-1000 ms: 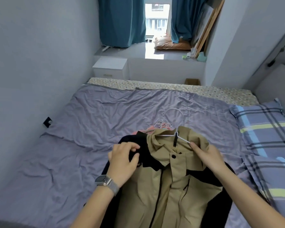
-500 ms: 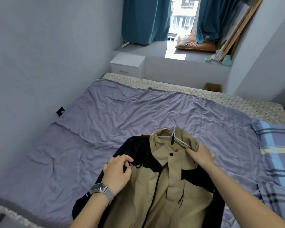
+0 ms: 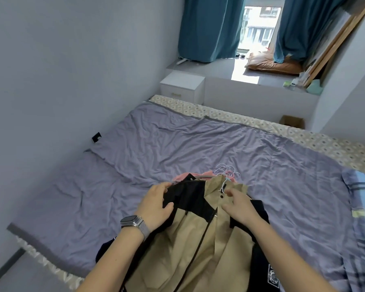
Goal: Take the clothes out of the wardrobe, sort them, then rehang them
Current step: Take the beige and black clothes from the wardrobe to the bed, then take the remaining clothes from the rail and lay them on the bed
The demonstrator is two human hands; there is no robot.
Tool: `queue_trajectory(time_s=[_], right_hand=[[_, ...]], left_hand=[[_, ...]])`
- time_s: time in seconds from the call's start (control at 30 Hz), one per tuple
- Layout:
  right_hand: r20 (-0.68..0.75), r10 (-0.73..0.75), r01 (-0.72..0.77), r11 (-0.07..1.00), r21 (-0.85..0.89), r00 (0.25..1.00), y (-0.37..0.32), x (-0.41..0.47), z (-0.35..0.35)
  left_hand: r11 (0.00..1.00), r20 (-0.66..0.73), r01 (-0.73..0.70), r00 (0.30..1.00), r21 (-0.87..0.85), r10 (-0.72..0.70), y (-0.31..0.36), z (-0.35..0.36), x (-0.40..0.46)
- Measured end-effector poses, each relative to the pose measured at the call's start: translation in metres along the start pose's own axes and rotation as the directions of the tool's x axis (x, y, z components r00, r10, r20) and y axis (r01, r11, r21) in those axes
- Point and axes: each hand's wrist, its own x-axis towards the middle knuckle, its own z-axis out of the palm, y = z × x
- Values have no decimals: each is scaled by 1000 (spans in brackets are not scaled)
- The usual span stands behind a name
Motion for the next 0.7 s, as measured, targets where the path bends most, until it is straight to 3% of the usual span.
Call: queue_trajectory(time_s=[0.3,0.47,0.6,0.7], right_hand=[[12,-247,247,969,-10,969,-93,-85,40],[114,-355,356,934,13,928,-153,-149,104],[256,-442,447,893,40,860,-206,-204,167],[370,-526,541,838,69,766,-248,-245,219]], left_hand=[[995,-112,67,991,-73,-75,-39,-55,-89],[979,-121,183,974,-93,-194,-97,-98,-185],[940,-165,319,927,-120,-336,-151,-133,-285],[904,-238,399,873,-153,-426,-187,-154,-366]])
